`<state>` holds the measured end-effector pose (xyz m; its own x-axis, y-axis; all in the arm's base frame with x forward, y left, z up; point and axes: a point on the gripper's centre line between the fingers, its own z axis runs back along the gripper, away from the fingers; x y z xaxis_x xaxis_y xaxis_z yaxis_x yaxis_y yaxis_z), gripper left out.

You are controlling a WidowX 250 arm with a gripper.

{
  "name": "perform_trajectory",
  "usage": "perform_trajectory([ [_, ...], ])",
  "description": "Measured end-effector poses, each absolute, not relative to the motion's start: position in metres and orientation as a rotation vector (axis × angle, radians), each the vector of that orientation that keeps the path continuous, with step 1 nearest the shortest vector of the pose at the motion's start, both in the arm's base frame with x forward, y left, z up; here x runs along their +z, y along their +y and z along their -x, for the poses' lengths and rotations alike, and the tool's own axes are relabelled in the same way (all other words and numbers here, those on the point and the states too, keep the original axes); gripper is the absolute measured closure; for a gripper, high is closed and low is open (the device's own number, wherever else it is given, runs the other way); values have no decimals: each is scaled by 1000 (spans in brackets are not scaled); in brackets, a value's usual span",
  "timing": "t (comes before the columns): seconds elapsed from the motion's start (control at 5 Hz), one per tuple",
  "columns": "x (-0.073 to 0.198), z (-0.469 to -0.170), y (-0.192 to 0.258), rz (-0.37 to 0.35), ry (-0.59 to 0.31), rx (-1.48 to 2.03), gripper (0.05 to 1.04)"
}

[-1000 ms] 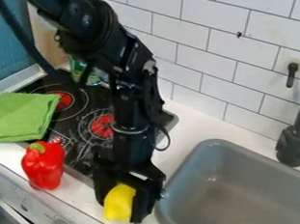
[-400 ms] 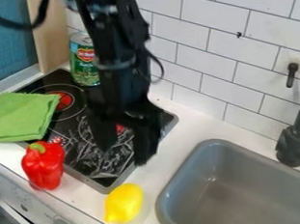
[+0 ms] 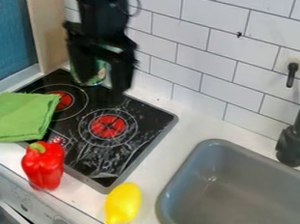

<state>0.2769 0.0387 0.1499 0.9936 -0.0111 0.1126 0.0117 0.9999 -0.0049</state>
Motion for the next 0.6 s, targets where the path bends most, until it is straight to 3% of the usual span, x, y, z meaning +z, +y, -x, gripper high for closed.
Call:
perform_trajectory([
  [0.2, 145, -283, 69, -25, -57, -40, 83],
  [0.6, 136, -286, 115, -17, 25, -60, 83],
])
